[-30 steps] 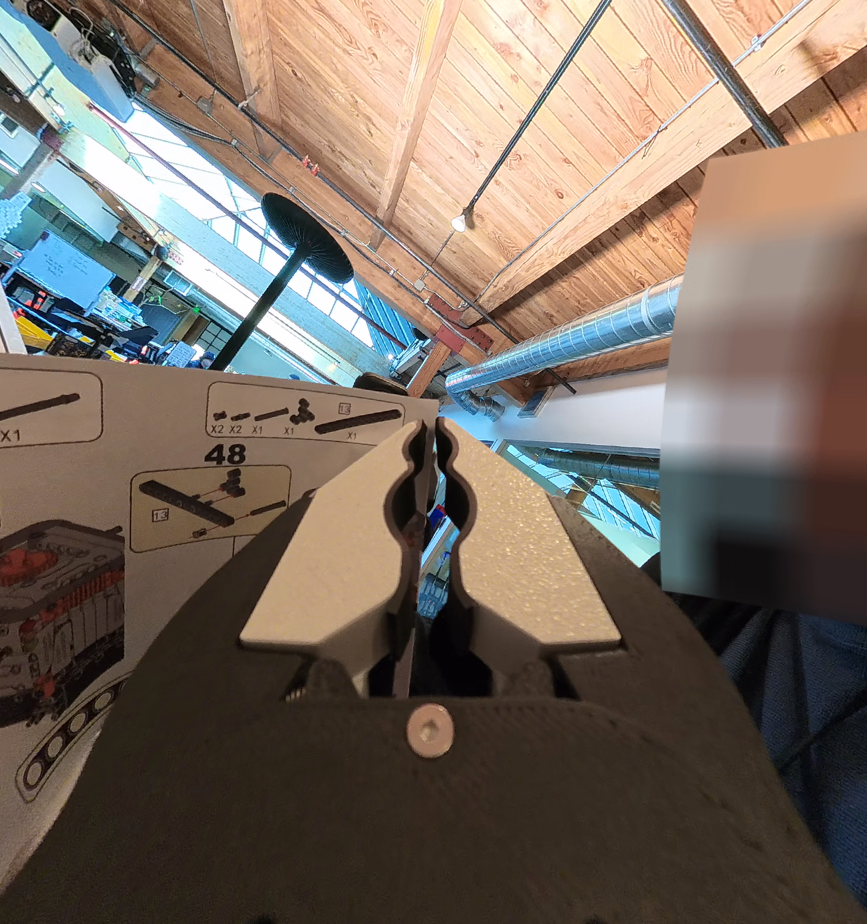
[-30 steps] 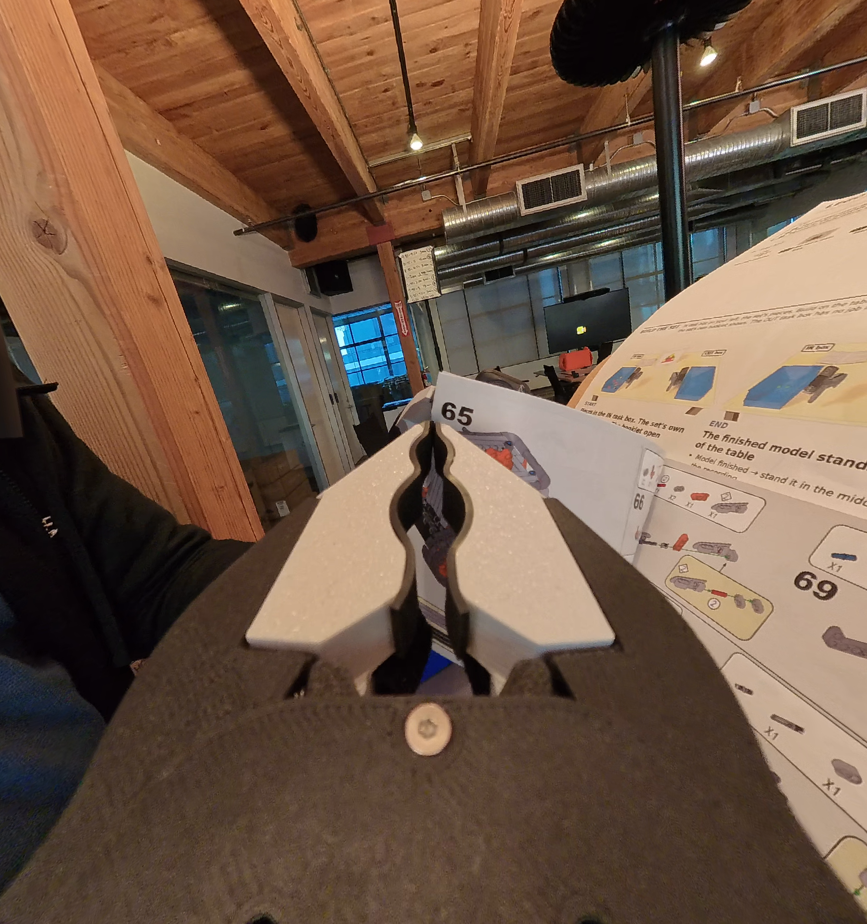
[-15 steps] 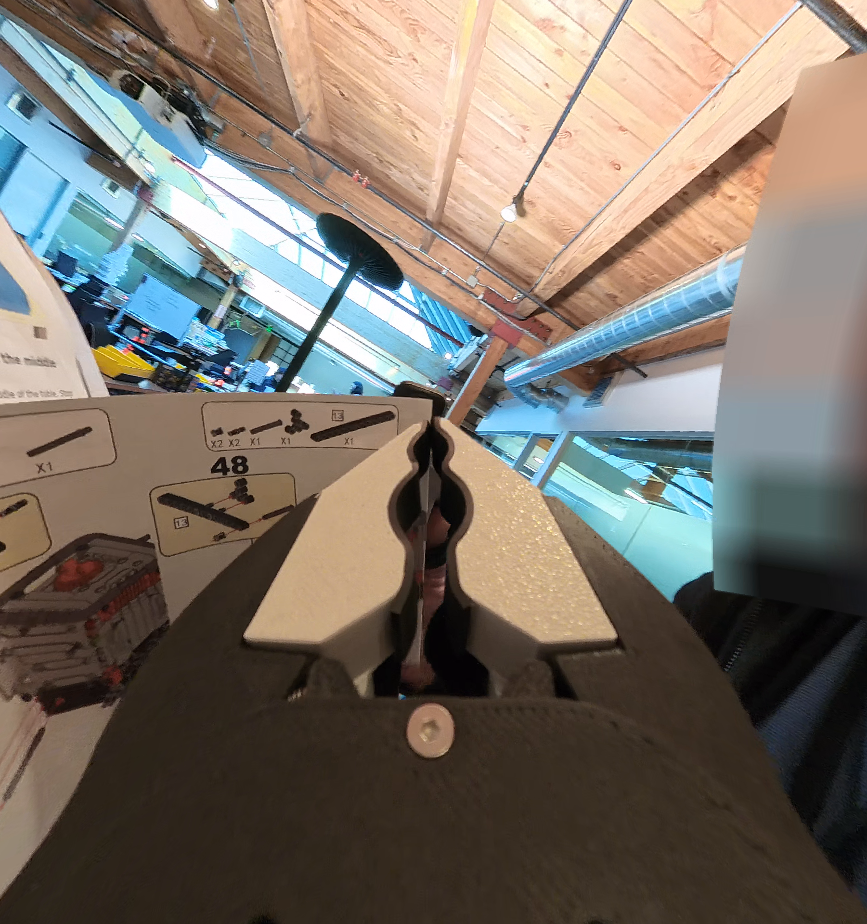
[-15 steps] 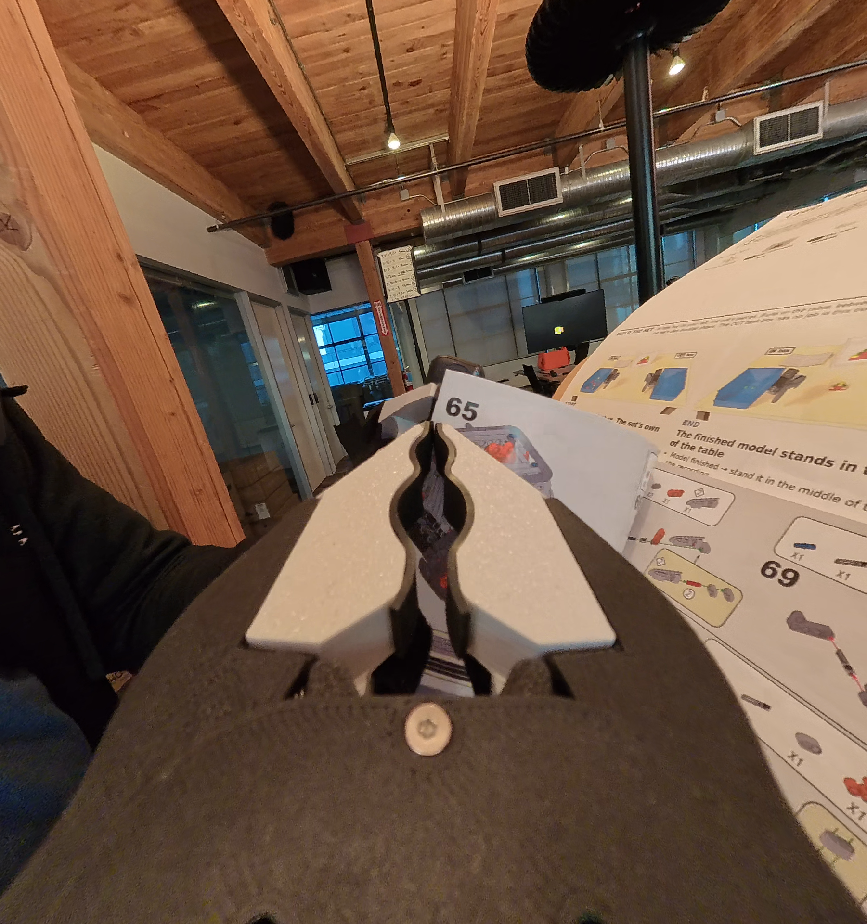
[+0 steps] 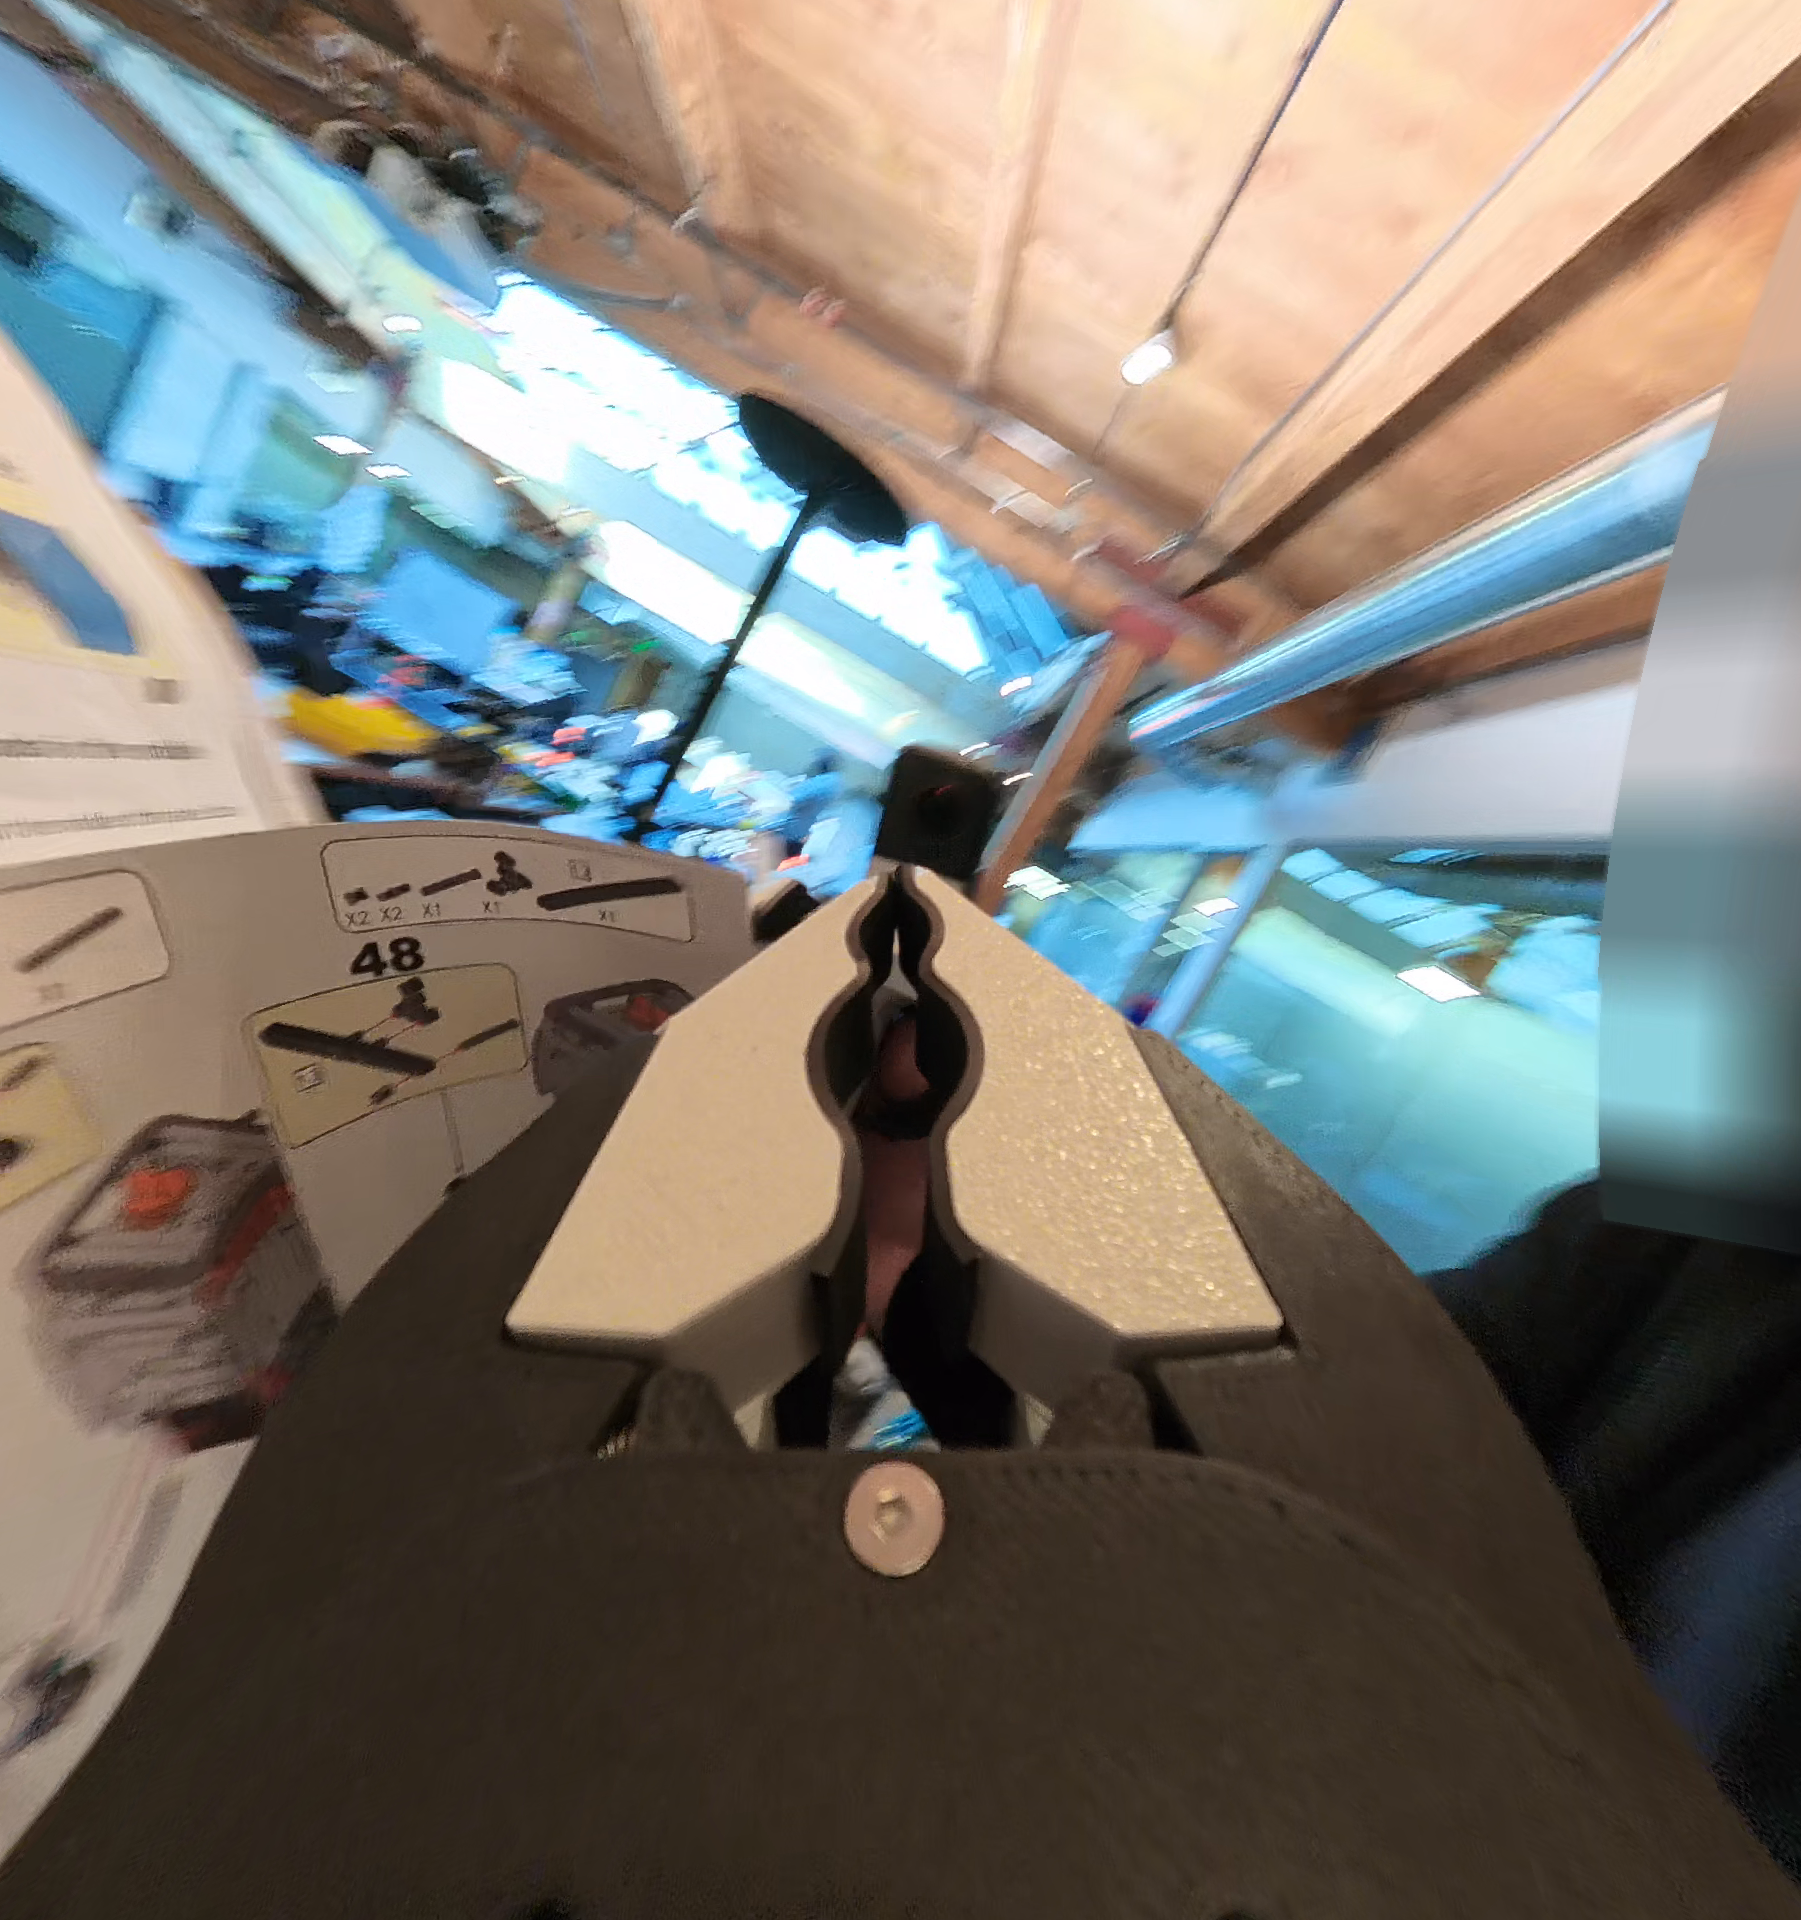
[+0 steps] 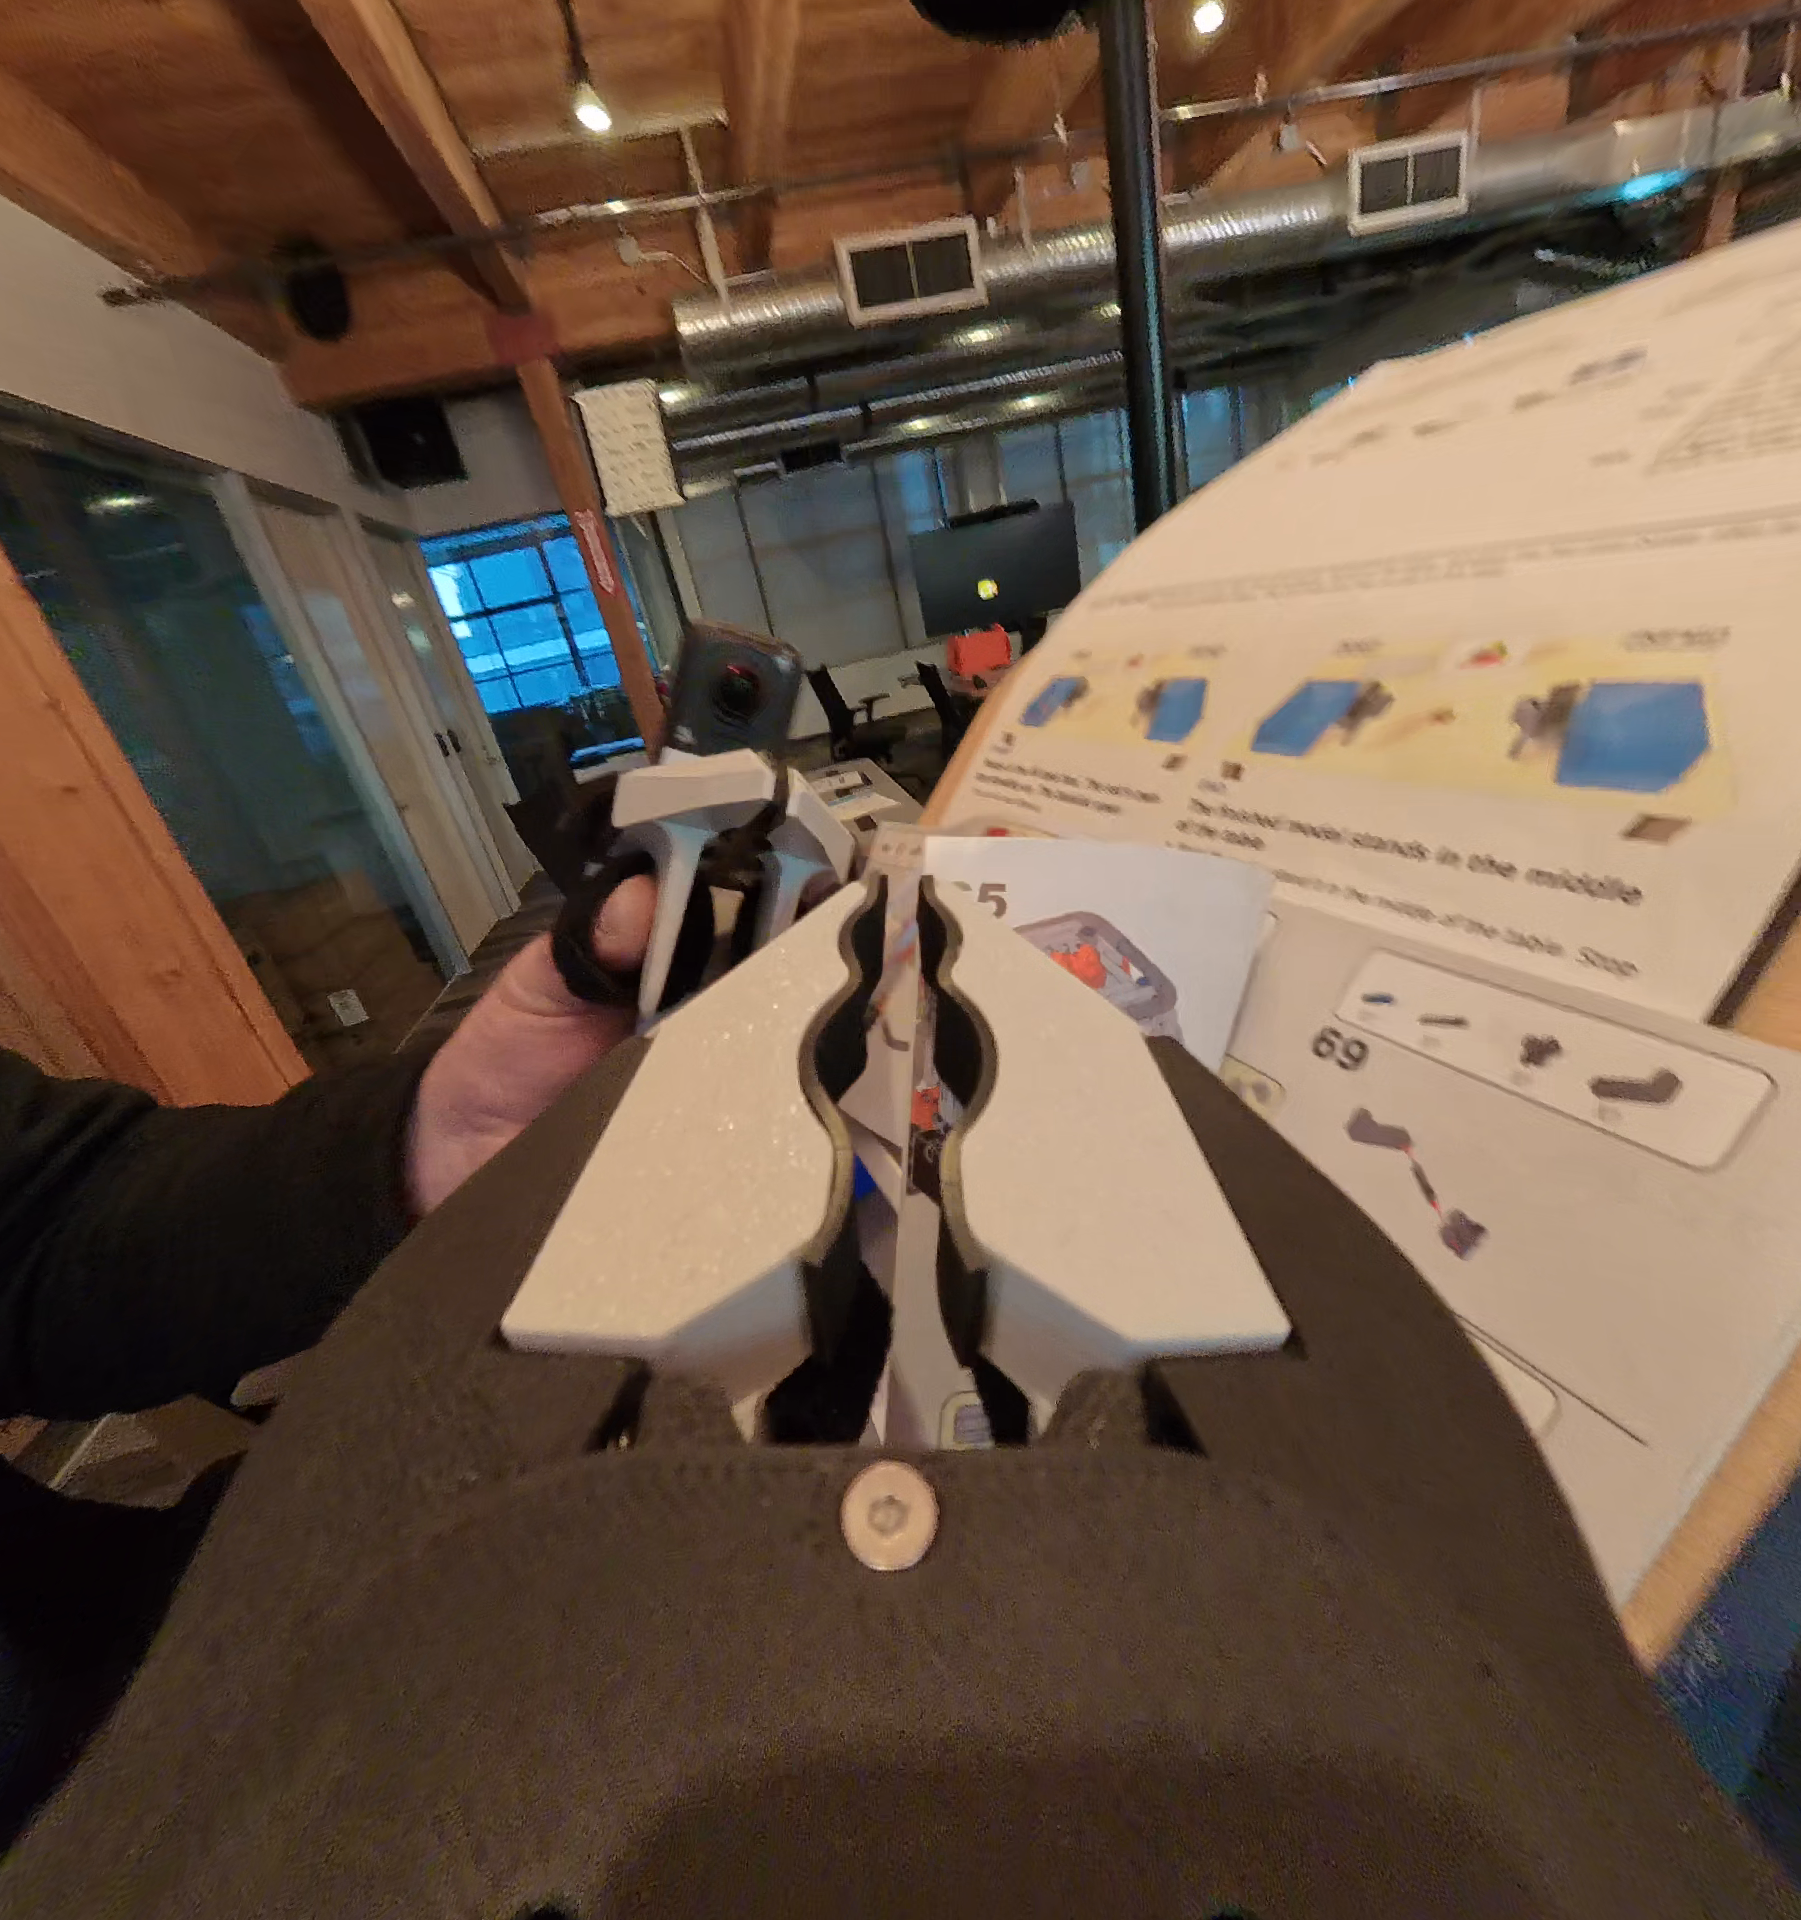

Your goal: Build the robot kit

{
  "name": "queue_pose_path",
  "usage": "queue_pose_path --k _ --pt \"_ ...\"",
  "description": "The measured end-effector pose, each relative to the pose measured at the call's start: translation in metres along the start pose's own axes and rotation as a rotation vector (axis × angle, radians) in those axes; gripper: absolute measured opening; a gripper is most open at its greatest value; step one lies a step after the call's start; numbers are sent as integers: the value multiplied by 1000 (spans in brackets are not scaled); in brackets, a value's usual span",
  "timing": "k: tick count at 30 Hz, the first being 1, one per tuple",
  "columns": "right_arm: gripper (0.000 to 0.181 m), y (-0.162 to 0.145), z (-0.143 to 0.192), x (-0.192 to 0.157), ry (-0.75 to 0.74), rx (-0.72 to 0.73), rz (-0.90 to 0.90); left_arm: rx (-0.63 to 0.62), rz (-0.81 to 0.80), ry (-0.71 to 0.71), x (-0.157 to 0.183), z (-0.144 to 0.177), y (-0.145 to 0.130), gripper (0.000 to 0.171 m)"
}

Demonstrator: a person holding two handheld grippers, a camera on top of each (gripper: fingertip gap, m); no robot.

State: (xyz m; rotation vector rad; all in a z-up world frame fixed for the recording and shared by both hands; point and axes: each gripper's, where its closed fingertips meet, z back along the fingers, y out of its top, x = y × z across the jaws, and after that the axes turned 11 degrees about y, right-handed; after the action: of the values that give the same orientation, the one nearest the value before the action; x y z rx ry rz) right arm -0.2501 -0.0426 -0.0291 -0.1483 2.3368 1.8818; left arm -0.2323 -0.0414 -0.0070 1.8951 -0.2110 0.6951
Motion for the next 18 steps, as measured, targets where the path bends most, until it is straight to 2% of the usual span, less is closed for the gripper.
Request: queue_pose_path --k 5,7,9,12,18 --pt "0 -10 9 24 -5 29 -64 -36 -67 273 -43 -3 -5 1" --pt "0 -13 12 31 0 31 -92 -91 -109 349 -54 -7 -14 7" --pt "0 -14 15 37 16 51 -120 -126 -102 364 -57 -16 -21 13" --pt "0 -13 20 42 51 94 -159 -106 -67 409 -69 -22 -18 14" --pt "0 -11 22 44 118 141 -210 -67 13 339 -69 -29 -16 5"
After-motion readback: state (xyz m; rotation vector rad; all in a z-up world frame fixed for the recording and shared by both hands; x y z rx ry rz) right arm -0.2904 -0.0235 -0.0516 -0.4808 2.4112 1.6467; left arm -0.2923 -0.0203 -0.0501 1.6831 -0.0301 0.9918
